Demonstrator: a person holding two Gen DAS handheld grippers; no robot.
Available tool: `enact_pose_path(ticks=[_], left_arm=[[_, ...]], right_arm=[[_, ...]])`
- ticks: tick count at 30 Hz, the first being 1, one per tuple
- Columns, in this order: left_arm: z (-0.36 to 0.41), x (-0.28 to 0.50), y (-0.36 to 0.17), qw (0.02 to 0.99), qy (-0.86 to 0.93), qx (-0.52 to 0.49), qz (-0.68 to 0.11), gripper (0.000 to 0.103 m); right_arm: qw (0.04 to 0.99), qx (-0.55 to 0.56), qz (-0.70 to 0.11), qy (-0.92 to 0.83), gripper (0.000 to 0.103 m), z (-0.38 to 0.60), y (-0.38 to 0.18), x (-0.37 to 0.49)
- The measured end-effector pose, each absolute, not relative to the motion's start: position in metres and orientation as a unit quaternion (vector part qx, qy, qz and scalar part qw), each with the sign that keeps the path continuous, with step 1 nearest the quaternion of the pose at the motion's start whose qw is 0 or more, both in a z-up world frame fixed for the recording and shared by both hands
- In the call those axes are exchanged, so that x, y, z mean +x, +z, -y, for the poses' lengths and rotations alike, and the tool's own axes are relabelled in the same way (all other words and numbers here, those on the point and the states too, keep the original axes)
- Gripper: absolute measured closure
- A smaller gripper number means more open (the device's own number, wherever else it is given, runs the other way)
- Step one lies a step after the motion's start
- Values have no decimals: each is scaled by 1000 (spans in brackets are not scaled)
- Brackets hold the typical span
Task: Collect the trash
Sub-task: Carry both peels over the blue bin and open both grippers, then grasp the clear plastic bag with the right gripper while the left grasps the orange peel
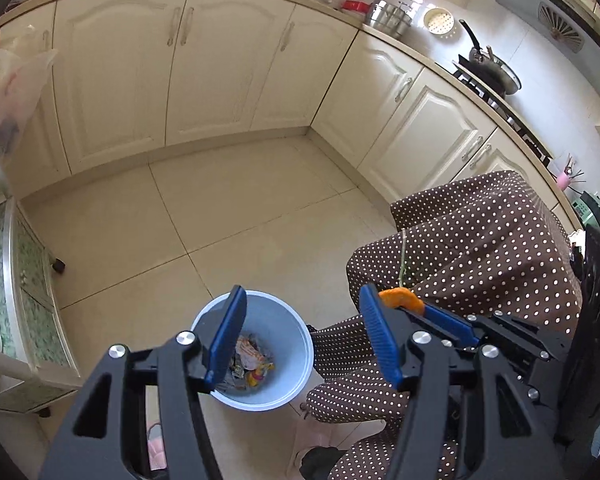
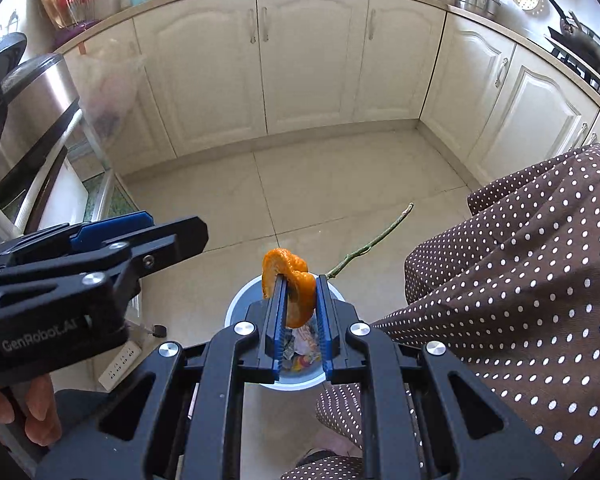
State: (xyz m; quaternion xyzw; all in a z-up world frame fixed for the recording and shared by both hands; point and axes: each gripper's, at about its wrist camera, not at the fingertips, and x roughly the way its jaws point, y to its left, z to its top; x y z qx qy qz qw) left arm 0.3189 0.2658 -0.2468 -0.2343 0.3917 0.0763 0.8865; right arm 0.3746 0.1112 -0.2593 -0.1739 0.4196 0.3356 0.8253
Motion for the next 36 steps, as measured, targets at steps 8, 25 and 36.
enact_pose_path(ticks=[8, 25, 36], left_arm=[[-274, 311, -238, 889, 83, -242, -380, 45], [-234, 291, -176, 914, 48, -221, -336, 44], [-128, 294, -115, 935, -36, -168, -311, 42]], right_arm=[[843, -173, -391, 327, 86, -120, -249, 377], [882, -154, -336, 291, 71, -71, -175, 351], [931, -106, -289, 195, 57, 64, -112, 341]])
